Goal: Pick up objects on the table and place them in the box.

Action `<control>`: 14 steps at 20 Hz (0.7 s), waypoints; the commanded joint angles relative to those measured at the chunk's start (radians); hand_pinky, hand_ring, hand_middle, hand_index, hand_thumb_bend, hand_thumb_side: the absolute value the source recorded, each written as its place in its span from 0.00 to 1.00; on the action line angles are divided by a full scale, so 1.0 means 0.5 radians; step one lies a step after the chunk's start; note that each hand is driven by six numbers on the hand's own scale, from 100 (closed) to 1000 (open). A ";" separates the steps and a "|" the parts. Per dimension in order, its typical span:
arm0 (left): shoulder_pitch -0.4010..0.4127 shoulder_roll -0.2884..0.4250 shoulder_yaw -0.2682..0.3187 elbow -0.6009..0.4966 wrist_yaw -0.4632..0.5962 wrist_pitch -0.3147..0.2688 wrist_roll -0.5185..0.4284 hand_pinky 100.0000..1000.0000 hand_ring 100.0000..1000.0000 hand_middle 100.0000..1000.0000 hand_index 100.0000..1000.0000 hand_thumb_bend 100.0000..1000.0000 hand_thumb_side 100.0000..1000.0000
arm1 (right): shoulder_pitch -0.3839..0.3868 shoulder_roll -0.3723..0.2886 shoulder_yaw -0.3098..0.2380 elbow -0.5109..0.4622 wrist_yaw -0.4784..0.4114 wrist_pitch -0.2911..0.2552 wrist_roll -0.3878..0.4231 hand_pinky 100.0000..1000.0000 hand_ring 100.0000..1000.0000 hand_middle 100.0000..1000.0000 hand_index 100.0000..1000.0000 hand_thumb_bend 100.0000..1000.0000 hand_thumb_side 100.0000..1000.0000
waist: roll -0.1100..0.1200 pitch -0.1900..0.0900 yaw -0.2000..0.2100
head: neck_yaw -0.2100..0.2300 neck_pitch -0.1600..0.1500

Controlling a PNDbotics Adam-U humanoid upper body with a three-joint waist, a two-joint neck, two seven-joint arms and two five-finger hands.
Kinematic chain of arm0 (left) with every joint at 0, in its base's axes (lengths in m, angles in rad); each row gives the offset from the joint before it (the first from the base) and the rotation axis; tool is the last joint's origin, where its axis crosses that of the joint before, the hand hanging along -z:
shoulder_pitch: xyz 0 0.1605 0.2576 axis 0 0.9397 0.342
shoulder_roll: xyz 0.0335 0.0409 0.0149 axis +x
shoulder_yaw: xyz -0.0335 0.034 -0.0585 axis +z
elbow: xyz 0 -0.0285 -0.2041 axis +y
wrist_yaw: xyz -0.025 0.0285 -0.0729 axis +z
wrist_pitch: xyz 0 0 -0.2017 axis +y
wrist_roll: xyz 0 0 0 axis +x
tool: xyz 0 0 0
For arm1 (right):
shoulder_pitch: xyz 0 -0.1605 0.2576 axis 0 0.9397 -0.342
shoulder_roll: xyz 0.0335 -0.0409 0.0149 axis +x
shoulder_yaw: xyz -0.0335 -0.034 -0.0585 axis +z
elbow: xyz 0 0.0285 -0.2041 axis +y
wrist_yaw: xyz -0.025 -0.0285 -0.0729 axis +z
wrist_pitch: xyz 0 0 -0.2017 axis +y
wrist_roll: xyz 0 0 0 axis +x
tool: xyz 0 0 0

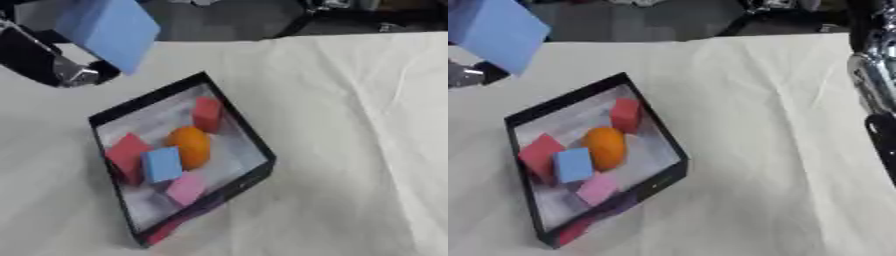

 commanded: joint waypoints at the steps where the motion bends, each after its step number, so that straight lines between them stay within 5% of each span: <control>1: -0.006 -0.013 -0.044 -0.048 0.035 0.096 -0.083 0.72 0.58 0.50 0.61 0.00 0.00 | -0.031 -0.035 -0.015 -0.017 0.015 -0.006 0.003 0.85 0.74 0.71 0.78 0.00 0.49 | 0.026 -0.068 -0.002 | 0.004 0.006; 6: 0.037 -0.053 -0.191 0.141 -0.115 0.086 -0.154 0.70 0.58 0.50 0.60 0.00 0.00 | -0.025 -0.036 -0.030 -0.024 0.016 -0.015 -0.012 0.85 0.74 0.71 0.78 0.00 0.49 | 0.034 -0.056 -0.018 | 0.041 0.005; 14: 0.118 -0.147 -0.302 0.455 -0.529 -0.183 -0.059 0.69 0.60 0.52 0.61 0.10 0.00 | -0.024 -0.030 -0.042 -0.023 0.011 -0.022 -0.034 0.85 0.74 0.71 0.78 0.00 0.50 | 0.039 -0.035 -0.042 | 0.088 0.006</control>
